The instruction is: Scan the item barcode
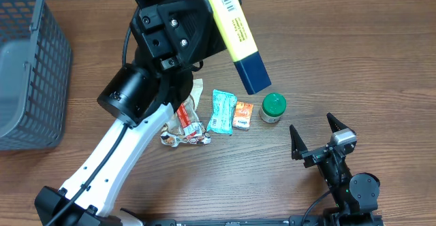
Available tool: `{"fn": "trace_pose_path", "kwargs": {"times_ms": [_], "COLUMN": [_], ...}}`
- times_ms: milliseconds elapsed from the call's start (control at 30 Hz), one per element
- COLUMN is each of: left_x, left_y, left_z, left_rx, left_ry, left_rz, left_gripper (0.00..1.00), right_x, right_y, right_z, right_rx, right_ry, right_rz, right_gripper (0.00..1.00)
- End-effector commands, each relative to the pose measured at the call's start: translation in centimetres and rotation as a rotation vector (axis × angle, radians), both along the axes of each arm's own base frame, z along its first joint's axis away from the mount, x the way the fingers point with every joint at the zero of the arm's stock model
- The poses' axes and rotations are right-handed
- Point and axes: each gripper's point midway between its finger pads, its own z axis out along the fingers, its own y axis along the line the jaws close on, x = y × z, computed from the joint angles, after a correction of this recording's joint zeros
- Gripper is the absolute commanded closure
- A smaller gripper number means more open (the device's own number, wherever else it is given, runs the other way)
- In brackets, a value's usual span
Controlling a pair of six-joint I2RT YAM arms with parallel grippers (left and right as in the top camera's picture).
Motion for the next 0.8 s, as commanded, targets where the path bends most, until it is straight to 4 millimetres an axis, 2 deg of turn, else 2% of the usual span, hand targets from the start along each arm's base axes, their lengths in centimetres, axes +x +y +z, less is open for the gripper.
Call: {"fn": "trace_pose_path", "kwargs": {"times_ms": [0, 200, 367, 500, 667, 767], "left_x": [-1.7, -2.0, -2.5, -3.7, -4.8, -6.2], "left_y": [1.3, 0.8, -0.8, -2.3, -3.2, -3.6], "left_z": [1.2, 1.0, -0.3, -1.4, -1.6, -1.9], "left_rx": [-0.081, -0.052, 0.051, 0.138, 0.158, 0.183], "left_ry": [-0.016, -0.033, -0.089, -0.143, -0.161, -0.194], "left_rz": [-0.026, -0.026, -0.025, -0.048, -0.084, -0.108], "left_gripper": [0.95, 0.96, 0.96, 0.96, 0.96, 0.96], "right_x": [0.1, 0.1, 0.1, 0.1, 0.1, 0.1], "right_y": [-0.3, -0.3, -0.3, -0.3, -0.3, -0.3], "right_z": [-0.2, -0.2, -0.2, -0.2, -0.2, -0.2], "right_rx": [0.007, 0.007, 0.007, 0.007, 0.007, 0.007], "right_ry": [0.0, 0.0, 0.0, 0.0, 0.0, 0.0], "right_rz": [-0.016, -0.016, -0.016, -0.016, -0.016, -0.016], "right_gripper": [0.0, 0.0, 0.0, 0.0, 0.0, 0.0]}}
